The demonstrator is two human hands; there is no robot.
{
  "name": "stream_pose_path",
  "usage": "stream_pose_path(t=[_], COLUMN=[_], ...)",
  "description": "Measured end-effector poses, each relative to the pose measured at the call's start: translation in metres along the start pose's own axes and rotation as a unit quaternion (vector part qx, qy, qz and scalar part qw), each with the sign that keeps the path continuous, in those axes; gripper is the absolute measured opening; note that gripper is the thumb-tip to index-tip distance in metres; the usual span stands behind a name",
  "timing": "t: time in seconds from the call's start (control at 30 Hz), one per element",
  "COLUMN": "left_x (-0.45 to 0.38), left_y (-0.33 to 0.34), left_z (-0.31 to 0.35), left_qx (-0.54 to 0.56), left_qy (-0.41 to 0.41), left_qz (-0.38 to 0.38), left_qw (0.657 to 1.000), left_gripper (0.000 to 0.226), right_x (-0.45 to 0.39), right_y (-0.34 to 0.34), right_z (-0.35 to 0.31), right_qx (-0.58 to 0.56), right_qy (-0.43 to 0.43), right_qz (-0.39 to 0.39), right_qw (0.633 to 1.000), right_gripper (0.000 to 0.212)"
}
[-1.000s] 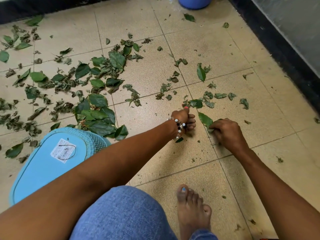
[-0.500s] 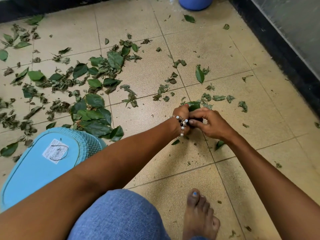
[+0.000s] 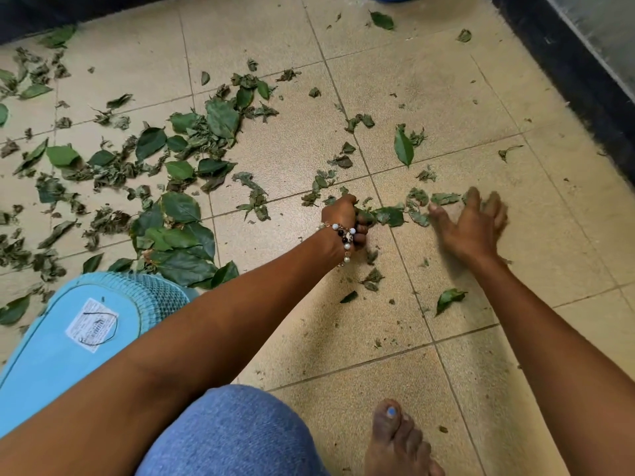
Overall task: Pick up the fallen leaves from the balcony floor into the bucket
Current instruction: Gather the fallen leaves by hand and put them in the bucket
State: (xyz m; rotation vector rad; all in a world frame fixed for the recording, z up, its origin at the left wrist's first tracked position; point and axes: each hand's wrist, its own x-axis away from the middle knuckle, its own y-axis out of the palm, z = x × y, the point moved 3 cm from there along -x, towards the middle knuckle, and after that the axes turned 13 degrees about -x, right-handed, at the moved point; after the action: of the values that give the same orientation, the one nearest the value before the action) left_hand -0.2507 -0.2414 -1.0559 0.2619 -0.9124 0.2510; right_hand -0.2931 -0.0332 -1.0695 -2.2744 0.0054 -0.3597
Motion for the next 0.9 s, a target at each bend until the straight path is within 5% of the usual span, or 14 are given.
stream_pose_path(t=[0.2, 0.5, 0.7, 0.9], left_x=[-0.016, -0.018, -0.017, -0.007], left_y=[0.001, -0.002, 0.004, 0.018], left_z=[-0.008, 0.001, 0.002, 0.005], left_qx=[0.022, -0.012, -0.043, 0.016], left_qy=[-0.023, 0.032, 0.032, 0.019], left_qz=[0.033, 0.056, 0.056, -0.064], left_qw=[0.999, 0.998, 0.997, 0.998], left_gripper=[0.036, 0.033, 0.034, 0.070], right_x=[0.002, 0.009, 0.019, 0.040], right_y=[0.034, 0.026, 0.009, 0.026], right_z=[-0.032, -0.041, -0.071, -0.093], right_qx=[0.120, 0.206, -0.144, -0.115], right_qy=[-0.165, -0.333, -0.213, -0.279], right_qz=[-0.106, -0.057, 0.002, -0.018], right_qw=[0.973, 0.918, 0.966, 0.953], right_gripper=[0.074, 0.030, 0.026, 0.025])
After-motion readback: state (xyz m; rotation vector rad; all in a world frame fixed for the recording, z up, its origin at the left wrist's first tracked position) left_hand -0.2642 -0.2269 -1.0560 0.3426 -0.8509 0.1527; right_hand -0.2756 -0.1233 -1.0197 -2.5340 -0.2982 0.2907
